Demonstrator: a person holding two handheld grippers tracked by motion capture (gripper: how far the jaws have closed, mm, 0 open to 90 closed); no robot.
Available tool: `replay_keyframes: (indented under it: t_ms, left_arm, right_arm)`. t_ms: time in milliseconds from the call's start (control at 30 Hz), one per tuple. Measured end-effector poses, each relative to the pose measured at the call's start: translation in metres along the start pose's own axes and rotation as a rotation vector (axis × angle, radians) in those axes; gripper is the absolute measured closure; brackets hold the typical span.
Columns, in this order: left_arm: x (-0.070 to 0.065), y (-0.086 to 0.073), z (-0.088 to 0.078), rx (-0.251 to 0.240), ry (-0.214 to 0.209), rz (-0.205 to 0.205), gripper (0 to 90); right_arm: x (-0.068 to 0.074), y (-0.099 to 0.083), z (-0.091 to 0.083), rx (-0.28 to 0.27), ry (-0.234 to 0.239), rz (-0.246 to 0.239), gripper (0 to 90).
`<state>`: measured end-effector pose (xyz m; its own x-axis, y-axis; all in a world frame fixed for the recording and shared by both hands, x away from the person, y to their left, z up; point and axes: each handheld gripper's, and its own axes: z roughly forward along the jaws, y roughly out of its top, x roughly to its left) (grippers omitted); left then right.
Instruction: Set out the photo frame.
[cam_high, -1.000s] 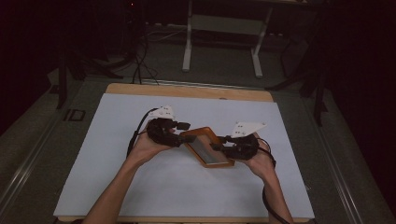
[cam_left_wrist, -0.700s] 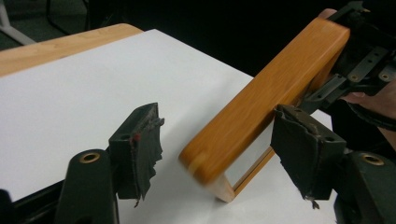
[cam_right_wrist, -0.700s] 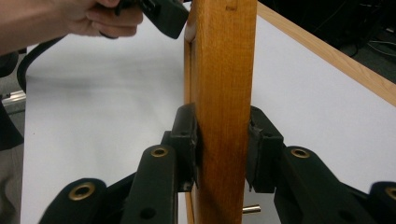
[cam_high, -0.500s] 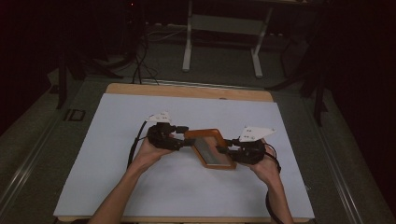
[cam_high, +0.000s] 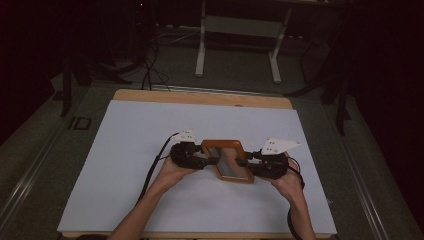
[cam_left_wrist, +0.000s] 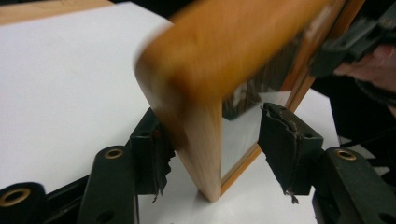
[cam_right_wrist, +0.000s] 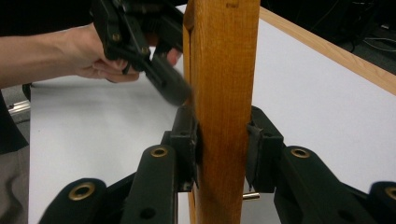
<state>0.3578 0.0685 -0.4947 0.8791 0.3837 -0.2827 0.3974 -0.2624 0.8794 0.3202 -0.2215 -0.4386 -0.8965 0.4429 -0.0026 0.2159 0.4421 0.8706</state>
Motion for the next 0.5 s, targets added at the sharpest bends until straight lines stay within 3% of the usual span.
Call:
replay_keyframes:
  t_ms: [133,200,400,500]
  left_arm:
    - [-0.0018,-0.0052,0.0071,0.028,0.015,0.014,40.7]
    - [-0.003,-0.005,0.0076,0.028,0.018,0.024,47.0]
    - [-0.0063,-0.0077,0.0054,0.028,0.056,0.032,53.2]
    - [-0.0046,-0.0083,0.003,0.016,0.09,0.007,61.1]
  right_arm:
    - [0.0007,-0.0004,-0.0001,-0.002,0.001,-0.003,68.4]
    - [0.0013,-0.0009,-0.0007,0.0,-0.002,-0.004,68.4]
    - [-0.0001,-0.0035,-0.003,0.002,-0.02,0.014,68.3]
    - [-0.0014,-0.005,-0.0048,0.01,-0.046,0.037,68.0]
